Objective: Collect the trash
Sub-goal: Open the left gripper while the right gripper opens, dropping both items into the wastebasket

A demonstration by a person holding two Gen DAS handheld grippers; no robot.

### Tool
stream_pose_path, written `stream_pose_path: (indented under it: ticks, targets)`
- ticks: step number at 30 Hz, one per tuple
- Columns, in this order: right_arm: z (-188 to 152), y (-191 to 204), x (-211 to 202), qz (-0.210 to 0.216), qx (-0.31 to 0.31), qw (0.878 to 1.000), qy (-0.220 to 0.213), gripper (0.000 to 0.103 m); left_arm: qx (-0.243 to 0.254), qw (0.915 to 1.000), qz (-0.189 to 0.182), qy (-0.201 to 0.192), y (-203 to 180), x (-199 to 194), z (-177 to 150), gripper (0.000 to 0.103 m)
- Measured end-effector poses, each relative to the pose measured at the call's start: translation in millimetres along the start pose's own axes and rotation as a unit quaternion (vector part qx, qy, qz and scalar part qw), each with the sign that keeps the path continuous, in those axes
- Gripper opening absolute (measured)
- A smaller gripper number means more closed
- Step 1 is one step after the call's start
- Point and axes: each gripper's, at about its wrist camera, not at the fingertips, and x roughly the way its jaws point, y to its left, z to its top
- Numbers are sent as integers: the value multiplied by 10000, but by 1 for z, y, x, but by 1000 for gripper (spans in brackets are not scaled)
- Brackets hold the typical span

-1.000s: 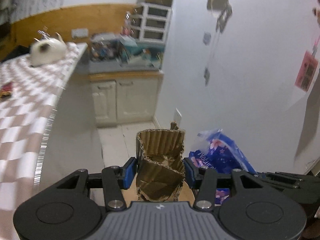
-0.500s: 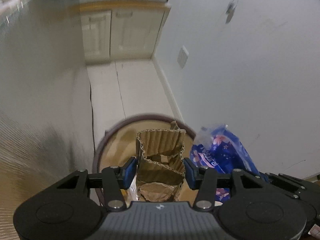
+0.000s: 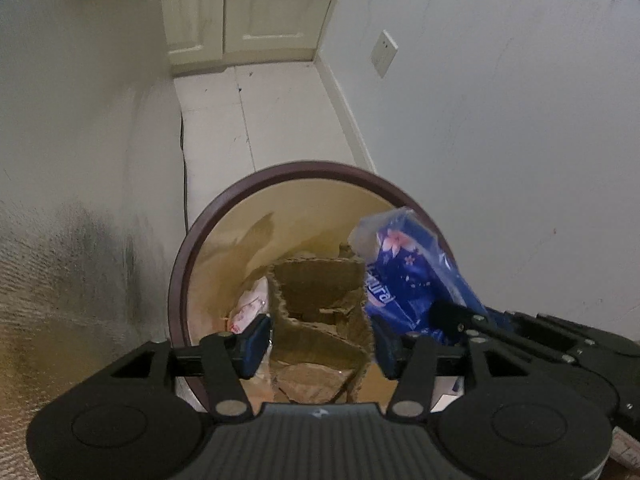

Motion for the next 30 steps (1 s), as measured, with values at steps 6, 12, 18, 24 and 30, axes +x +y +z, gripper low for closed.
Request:
stream_pose_path:
  ticks: [6, 12, 18, 24, 30]
  targets:
    - [1, -3, 3, 77, -19, 10000, -25, 22, -204, 9996, 122, 122, 8, 5, 2, 72]
    - [0, -6, -2, 113, -93, 9999, -48, 25, -262, 9994, 172, 143, 12, 3, 1, 88]
    - [-3, -9, -7, 205, -188, 9996, -2, 26, -346, 9992, 139, 147, 9, 2, -2, 95]
    - [-3, -13, -5, 271, -253, 9993, 74, 27, -310, 9994, 85, 131, 9, 4, -3, 101]
    - [-3, -14, -9, 266, -287, 9992, 103, 29, -314, 9994, 98, 126, 9, 5, -3, 103]
